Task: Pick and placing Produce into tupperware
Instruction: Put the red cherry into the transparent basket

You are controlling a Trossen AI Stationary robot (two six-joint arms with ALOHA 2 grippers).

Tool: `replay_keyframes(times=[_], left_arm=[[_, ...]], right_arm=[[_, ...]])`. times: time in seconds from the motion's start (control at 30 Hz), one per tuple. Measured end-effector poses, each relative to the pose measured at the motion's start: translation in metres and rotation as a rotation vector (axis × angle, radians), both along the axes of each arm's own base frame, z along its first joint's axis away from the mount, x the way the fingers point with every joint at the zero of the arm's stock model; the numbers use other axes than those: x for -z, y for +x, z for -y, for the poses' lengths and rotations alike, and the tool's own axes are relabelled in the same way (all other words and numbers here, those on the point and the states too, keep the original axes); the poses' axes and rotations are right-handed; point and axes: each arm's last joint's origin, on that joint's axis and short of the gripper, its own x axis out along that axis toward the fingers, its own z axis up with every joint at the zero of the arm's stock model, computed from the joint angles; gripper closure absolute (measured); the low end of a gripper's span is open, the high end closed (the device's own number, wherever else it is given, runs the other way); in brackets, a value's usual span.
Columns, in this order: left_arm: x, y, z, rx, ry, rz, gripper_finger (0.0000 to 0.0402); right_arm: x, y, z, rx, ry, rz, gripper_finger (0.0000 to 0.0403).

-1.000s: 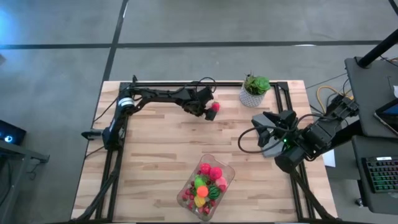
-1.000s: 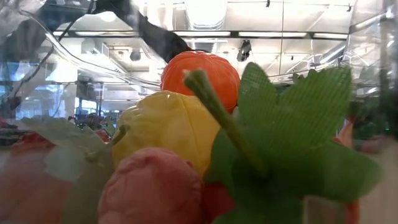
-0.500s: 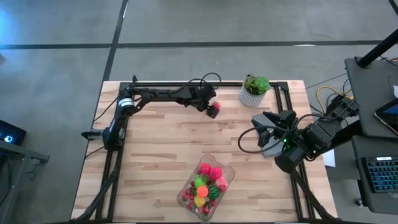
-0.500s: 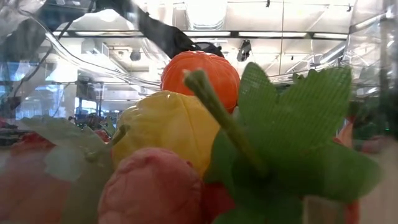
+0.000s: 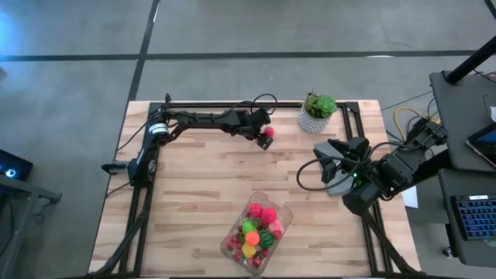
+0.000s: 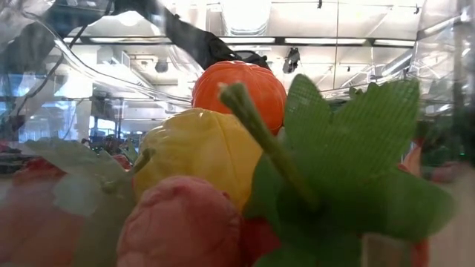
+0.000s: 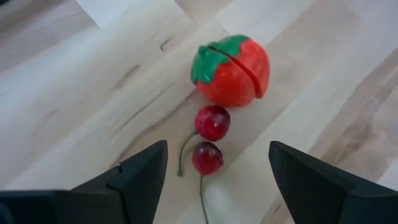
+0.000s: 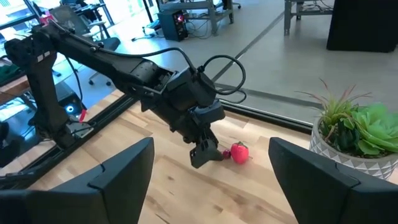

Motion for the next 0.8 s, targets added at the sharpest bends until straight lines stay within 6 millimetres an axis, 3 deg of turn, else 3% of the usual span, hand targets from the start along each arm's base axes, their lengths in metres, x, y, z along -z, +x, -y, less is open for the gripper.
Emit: replay_keyframes(times=[0.27,0.8], left_arm=[[0.001,-0.0005,0.0002,0.0,-0.002,-0.004,0.0175],[0.0054,-0.0041,0.0022,-0.002,-0.008,-0.044,0.0178]], right_arm=[[0.0,0.0,0.0,0.0,-0.001,-0.001,0.0097],[0.0,0.0,0.0,0.0,0.001,0.001,0.0097]])
